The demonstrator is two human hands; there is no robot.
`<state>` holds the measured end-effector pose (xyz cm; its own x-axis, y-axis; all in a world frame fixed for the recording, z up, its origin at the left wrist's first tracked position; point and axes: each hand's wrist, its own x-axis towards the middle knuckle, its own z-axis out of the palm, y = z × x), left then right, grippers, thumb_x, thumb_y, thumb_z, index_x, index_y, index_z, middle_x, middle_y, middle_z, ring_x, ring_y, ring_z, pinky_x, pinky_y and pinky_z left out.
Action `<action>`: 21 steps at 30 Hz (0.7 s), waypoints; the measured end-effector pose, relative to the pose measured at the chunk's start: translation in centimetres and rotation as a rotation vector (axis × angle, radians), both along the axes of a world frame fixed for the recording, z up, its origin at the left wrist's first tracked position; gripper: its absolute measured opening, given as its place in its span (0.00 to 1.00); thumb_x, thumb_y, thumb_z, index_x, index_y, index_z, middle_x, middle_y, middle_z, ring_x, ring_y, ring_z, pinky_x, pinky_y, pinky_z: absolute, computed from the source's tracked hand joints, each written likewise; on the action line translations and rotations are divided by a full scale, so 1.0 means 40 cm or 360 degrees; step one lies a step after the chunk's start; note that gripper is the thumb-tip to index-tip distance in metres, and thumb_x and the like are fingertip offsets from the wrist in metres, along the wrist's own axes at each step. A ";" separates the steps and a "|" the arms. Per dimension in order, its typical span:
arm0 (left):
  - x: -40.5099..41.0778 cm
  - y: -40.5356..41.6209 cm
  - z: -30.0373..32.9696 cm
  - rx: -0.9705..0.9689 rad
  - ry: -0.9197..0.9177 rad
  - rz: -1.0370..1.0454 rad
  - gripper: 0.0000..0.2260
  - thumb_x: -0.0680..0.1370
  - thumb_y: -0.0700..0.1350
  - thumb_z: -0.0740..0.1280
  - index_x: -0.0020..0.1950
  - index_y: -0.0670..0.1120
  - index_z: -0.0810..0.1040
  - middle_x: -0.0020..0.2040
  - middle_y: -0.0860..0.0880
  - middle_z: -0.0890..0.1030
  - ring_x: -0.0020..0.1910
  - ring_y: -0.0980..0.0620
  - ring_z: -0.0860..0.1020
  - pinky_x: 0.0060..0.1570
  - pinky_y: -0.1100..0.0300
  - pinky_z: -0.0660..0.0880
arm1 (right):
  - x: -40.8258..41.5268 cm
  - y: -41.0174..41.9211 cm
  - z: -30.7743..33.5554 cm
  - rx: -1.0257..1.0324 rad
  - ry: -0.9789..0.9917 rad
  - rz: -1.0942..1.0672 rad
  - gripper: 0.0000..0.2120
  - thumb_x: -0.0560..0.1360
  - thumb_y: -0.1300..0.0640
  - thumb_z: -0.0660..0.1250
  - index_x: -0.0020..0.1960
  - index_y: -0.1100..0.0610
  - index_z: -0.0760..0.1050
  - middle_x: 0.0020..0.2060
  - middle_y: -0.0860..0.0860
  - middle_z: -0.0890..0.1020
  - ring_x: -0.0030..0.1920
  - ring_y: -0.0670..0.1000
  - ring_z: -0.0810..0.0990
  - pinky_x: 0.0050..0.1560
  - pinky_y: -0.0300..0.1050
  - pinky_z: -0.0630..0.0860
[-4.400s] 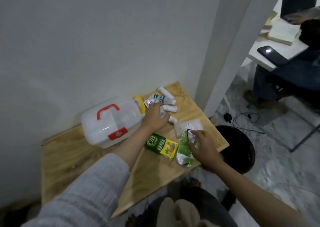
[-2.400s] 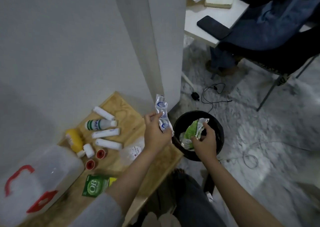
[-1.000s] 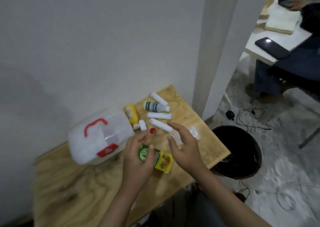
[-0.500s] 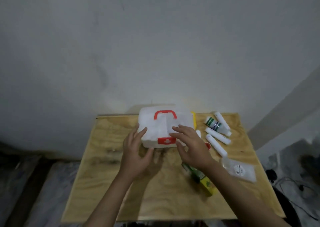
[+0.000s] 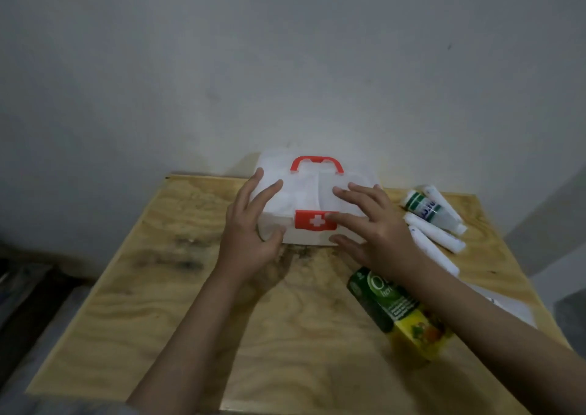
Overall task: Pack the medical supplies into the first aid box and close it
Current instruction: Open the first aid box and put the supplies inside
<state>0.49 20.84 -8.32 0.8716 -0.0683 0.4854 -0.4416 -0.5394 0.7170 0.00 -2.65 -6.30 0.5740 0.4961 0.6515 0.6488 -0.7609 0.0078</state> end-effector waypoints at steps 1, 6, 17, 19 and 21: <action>0.001 -0.001 -0.005 0.0011 -0.0028 0.0015 0.31 0.71 0.44 0.71 0.70 0.64 0.65 0.75 0.63 0.57 0.73 0.54 0.58 0.62 0.42 0.73 | 0.005 0.000 -0.004 -0.0045 -0.0068 -0.0005 0.13 0.68 0.55 0.74 0.51 0.57 0.82 0.58 0.61 0.80 0.59 0.64 0.77 0.58 0.61 0.71; -0.005 -0.013 -0.004 0.0069 -0.0103 0.0075 0.30 0.71 0.44 0.73 0.70 0.59 0.66 0.76 0.56 0.58 0.73 0.49 0.60 0.66 0.45 0.69 | 0.003 -0.003 -0.011 -0.0163 -0.0198 -0.0046 0.11 0.72 0.54 0.70 0.52 0.57 0.81 0.59 0.63 0.80 0.59 0.65 0.77 0.56 0.67 0.74; -0.026 -0.045 0.030 0.0054 0.0006 0.0175 0.33 0.71 0.54 0.73 0.72 0.57 0.64 0.78 0.53 0.53 0.74 0.51 0.59 0.66 0.54 0.66 | -0.030 0.012 0.029 -0.0102 -0.0070 -0.0071 0.12 0.75 0.57 0.61 0.55 0.61 0.77 0.58 0.62 0.80 0.60 0.64 0.77 0.55 0.70 0.74; -0.030 -0.063 0.035 0.0023 0.0085 0.0277 0.38 0.70 0.58 0.72 0.75 0.58 0.57 0.79 0.50 0.49 0.75 0.48 0.57 0.62 0.54 0.68 | -0.028 0.018 0.038 -0.0137 -0.0129 -0.0089 0.11 0.73 0.60 0.65 0.54 0.61 0.77 0.56 0.62 0.81 0.58 0.64 0.79 0.51 0.69 0.77; -0.029 -0.071 0.037 -0.0062 0.0135 0.0352 0.42 0.70 0.60 0.72 0.76 0.56 0.51 0.78 0.47 0.52 0.74 0.45 0.59 0.61 0.52 0.70 | -0.025 0.021 0.044 -0.0162 -0.0212 -0.0096 0.10 0.71 0.62 0.69 0.52 0.61 0.77 0.54 0.62 0.82 0.56 0.64 0.80 0.47 0.68 0.79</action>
<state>-0.69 18.01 -6.86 0.9012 0.1458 0.4082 -0.2531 -0.5876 0.7686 -1.02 -1.80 -4.53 0.5168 0.5307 0.6717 0.5899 -0.7894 0.1698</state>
